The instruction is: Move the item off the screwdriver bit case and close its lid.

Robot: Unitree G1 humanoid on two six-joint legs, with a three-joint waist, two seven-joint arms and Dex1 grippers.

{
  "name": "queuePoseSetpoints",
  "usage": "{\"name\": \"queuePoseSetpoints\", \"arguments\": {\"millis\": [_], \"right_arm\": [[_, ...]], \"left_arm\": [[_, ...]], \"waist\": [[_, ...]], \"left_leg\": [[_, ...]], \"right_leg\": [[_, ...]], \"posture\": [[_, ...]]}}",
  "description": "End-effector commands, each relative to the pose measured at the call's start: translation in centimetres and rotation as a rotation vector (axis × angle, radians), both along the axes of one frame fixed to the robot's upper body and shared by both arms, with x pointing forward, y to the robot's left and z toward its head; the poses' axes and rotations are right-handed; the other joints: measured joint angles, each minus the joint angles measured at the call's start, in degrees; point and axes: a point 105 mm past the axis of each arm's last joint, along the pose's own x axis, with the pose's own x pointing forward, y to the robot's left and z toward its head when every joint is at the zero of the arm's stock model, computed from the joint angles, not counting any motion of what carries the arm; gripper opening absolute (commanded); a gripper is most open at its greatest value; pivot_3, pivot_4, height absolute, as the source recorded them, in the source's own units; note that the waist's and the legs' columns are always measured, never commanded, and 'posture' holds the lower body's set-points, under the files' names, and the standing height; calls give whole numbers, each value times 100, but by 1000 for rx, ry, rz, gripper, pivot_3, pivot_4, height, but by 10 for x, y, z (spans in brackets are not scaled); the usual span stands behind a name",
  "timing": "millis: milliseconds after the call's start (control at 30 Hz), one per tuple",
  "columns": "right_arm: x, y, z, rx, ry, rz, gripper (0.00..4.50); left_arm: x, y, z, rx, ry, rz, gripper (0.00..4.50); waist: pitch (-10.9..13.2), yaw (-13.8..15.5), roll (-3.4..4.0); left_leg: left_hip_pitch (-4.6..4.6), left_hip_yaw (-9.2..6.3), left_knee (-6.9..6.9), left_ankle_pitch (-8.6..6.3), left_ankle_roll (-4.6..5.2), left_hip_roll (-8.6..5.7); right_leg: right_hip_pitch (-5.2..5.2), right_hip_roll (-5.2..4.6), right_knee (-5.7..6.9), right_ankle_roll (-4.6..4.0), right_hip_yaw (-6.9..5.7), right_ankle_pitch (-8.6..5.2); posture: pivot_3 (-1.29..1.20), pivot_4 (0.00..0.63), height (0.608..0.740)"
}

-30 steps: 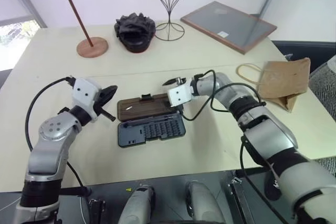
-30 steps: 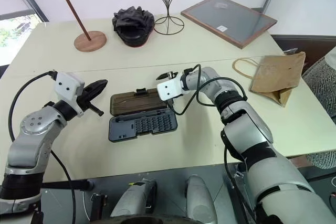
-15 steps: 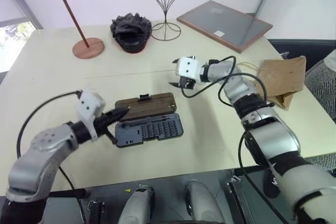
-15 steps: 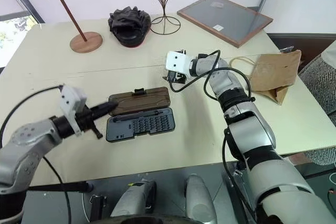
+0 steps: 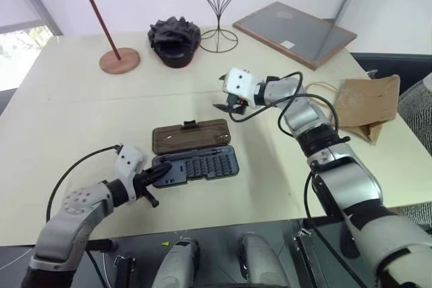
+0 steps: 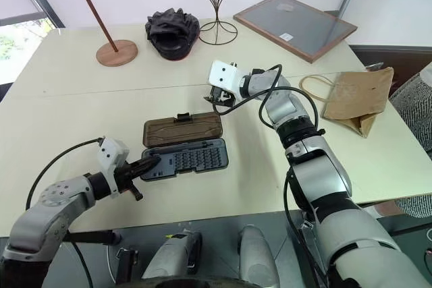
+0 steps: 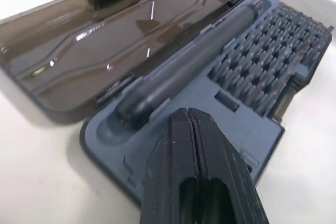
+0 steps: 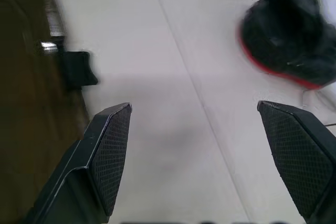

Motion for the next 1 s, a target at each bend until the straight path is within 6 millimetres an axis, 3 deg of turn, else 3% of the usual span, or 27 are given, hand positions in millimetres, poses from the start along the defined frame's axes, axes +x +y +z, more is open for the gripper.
{"name": "queuePoseSetpoints", "arguments": {"millis": [33,167,433,900,1000], "right_arm": [[-17,22,10,21,149,110,3998],[-17,34,4,61,323,66,3998],[-14,49,-14,79,434,36,3998],[5,27,-42,131,457,-171,3998],[5,26,-47,130,454,-180,3175]], "left_arm": [[1,0,-10,28,13,2,0],[3,1,-13,38,8,16,0],[-2,1,-17,37,3,31,0],[-5,-1,-24,43,-2,39,0],[-4,-1,-23,44,-7,41,0]], "waist": [[0,-7,1],[-2,-3,5],[-5,-2,5],[-6,-7,8],[-6,-8,8]], "left_leg": [[0,0,0,0,0,0],[3,-1,-1,0,0,2],[4,-2,-1,0,-1,0],[4,0,-2,0,-1,-1],[4,0,-2,0,-1,-1]], "right_leg": [[0,0,1,0,0,0],[-2,1,6,-2,0,1],[0,0,5,-2,-1,2],[-1,1,5,-3,0,2],[-1,1,5,-3,0,2]], "posture": [[0,150,740],[0,150,740],[0,150,740],[0,150,740],[0,150,740]]}}
